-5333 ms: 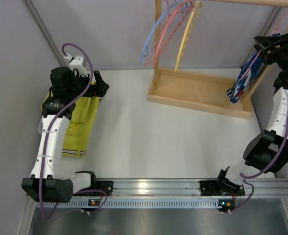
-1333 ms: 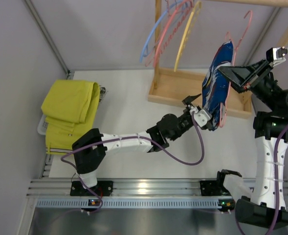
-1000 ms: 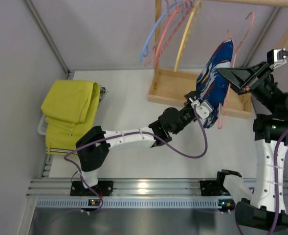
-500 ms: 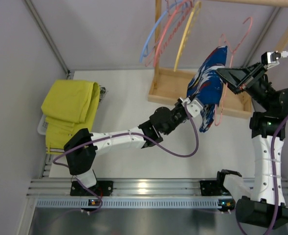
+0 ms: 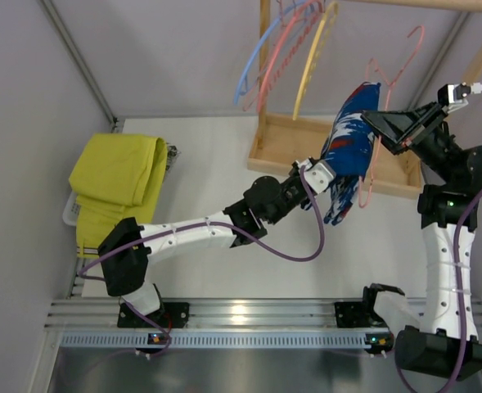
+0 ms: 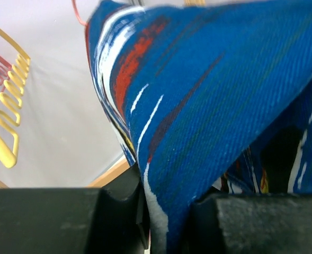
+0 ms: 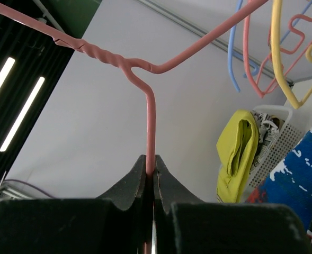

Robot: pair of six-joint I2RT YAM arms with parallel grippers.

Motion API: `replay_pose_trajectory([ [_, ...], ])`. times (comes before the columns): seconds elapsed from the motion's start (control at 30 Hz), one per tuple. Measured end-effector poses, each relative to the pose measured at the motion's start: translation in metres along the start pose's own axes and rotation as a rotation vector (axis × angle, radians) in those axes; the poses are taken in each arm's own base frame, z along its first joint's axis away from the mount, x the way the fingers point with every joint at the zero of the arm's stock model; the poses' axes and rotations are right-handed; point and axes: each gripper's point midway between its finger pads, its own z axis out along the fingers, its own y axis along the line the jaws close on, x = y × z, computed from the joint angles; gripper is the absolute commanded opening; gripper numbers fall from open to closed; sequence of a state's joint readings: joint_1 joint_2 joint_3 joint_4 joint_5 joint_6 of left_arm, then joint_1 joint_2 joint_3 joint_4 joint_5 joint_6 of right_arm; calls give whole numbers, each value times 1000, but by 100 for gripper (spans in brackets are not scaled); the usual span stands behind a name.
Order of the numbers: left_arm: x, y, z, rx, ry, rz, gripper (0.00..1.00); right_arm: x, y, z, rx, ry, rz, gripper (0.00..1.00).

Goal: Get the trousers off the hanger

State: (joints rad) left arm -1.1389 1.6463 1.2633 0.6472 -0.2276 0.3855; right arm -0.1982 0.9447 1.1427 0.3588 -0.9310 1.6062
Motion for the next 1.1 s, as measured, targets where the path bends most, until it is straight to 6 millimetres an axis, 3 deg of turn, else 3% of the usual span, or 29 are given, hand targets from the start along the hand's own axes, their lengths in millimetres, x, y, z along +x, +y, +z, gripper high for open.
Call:
replay_pose_trajectory([
  [0.2, -1, -5, 0, 23, -15, -5, 36, -3, 33, 3, -48, 4, -44, 0],
  [0.27, -3, -5, 0, 21, -21, -9, 42, -3, 38, 3, -55, 4, -52, 0],
  [0.4, -5, -4, 0, 17, -28, -25, 43, -3, 37, 3, -50, 3, -47, 0],
  [0.5, -9, -4, 2, 15, -35, -32, 34, -3, 36, 3, -49, 4, -43, 0],
  [0.6, -16, -2, 7, 8, -50, -38, 17, -3, 36, 3, -49, 1, -45, 0],
  [0.63, -17, -2, 9, 5, -54, -40, 7, -4, 36, 3, -49, -1, -47, 0],
  [0.7, -22, 0, 13, -5, -62, -47, 1, -4, 35, 3, -49, -8, -52, 0],
  [0.9, -38, 11, 19, -46, -57, -85, 0, 1, 7, -2, -14, -19, -33, 0],
  [1.1, -49, 18, 23, -51, 4, -142, 0, 9, -57, -9, 80, -18, 38, 0],
])
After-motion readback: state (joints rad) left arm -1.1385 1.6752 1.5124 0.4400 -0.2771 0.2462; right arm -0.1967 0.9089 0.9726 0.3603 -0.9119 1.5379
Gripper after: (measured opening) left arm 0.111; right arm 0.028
